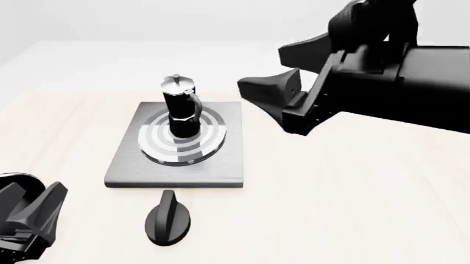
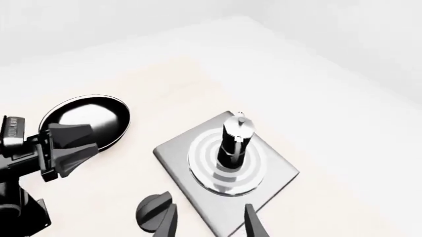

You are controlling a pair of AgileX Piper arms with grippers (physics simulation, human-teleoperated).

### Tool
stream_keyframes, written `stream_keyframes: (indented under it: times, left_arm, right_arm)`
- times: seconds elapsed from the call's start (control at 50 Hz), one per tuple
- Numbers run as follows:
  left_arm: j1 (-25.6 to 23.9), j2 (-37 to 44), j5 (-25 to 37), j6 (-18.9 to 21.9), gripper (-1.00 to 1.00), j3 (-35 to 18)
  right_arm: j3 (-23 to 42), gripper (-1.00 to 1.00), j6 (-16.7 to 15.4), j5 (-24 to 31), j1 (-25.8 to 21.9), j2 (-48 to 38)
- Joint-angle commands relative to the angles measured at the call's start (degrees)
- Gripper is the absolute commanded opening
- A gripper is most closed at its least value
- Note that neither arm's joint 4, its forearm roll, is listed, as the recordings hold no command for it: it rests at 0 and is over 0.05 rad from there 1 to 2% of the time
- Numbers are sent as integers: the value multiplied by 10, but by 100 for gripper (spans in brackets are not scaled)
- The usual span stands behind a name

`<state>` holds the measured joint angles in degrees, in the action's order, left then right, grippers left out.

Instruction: Turn on the stove and put the moka pot on it.

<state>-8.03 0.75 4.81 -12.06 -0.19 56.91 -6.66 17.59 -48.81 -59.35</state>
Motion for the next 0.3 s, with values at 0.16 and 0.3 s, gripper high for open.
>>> stream_keyframes:
  times: [0.16, 0.3]
  left_arm:
    - [-1, -3, 5, -9, 100, 0]
    - [-3, -5, 6, -10, 100, 0]
  right_arm:
    - [-61, 100, 19, 51, 27, 238]
    - [-73, 100, 22, 88, 43, 319]
